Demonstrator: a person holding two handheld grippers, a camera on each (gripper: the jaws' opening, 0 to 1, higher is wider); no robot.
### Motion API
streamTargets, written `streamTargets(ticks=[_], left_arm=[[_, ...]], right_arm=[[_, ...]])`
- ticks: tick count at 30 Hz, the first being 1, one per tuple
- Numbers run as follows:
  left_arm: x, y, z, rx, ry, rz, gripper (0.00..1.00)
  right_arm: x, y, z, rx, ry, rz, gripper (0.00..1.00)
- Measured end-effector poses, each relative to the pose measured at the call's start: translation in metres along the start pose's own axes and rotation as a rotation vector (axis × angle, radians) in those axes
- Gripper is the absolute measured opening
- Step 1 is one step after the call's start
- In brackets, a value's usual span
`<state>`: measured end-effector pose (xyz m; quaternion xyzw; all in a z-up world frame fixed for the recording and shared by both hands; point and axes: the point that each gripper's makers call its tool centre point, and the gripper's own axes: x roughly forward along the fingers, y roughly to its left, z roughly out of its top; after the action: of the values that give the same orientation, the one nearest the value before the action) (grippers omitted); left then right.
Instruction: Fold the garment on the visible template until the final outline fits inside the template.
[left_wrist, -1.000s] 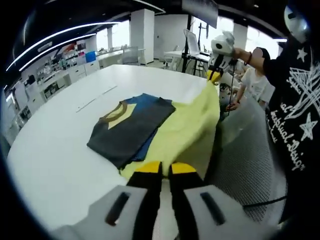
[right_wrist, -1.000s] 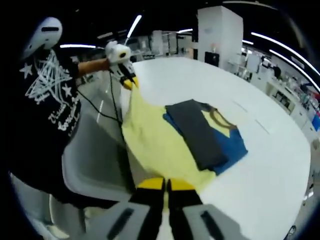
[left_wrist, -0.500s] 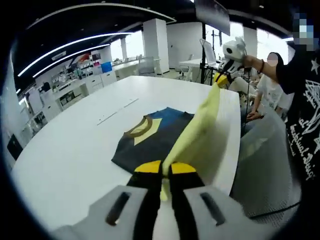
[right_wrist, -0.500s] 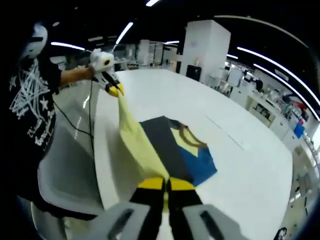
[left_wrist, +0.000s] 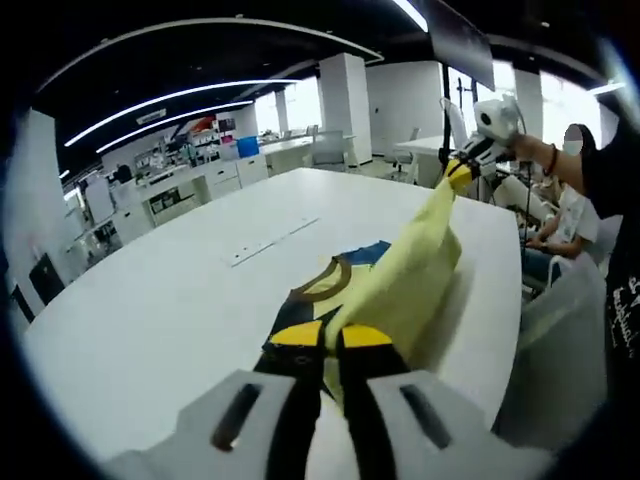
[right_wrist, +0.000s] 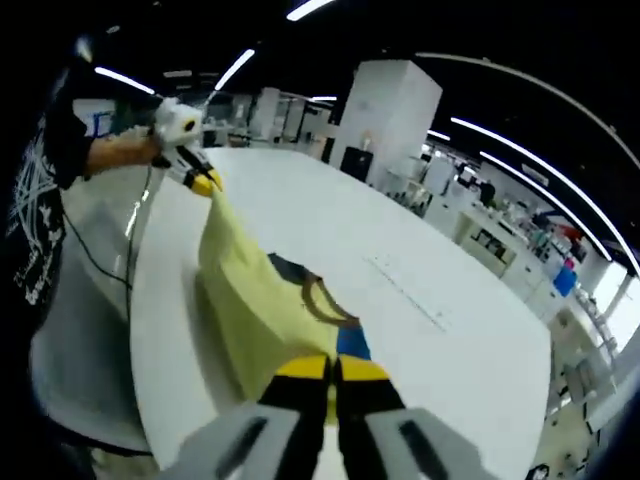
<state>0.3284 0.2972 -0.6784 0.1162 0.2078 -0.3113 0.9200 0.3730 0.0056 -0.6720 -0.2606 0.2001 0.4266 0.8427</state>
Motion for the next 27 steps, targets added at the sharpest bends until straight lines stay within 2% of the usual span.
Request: streamTargets(ticks=[6, 10, 12, 15, 19, 21, 27], left_arm=[[0.014, 0.026, 0.005, -0.041, -0.02, 0.048, 0.02], [0.028, 0.041, 0.003, -0.059, -0.002, 0.07, 0.02], [0.033, 0.045, 0.003, -0.062, -0.005, 0.068, 0.02], [0.044, 0.052, 0.001, -0.082, 0.009, 0.074, 0.02], [0.06, 0.059, -0.009, -0.103, 0.036, 0.086, 0.02], [0.067, 0.062, -0.018, -0.117, 0.066, 0.084, 0.02], [0.084, 0.074, -0.038, -0.17, 0.106, 0.079, 0.02]], right_arm=[[0.019, -0.015, -0.002, -0.006, 0.029, -0.04, 0.0], [0.031, -0.024, -0.004, 0.001, 0.043, -0.063, 0.0], [0.037, -0.032, -0.008, -0.028, 0.073, -0.1, 0.0], [0.048, -0.033, -0.012, -0.022, 0.094, -0.106, 0.0], [0.061, -0.038, -0.021, -0.031, 0.131, -0.12, 0.0], [0.067, -0.039, -0.028, -0.082, 0.167, -0.12, 0.0], [0.091, -0.044, -0.039, -0.108, 0.2, -0.124, 0.0]])
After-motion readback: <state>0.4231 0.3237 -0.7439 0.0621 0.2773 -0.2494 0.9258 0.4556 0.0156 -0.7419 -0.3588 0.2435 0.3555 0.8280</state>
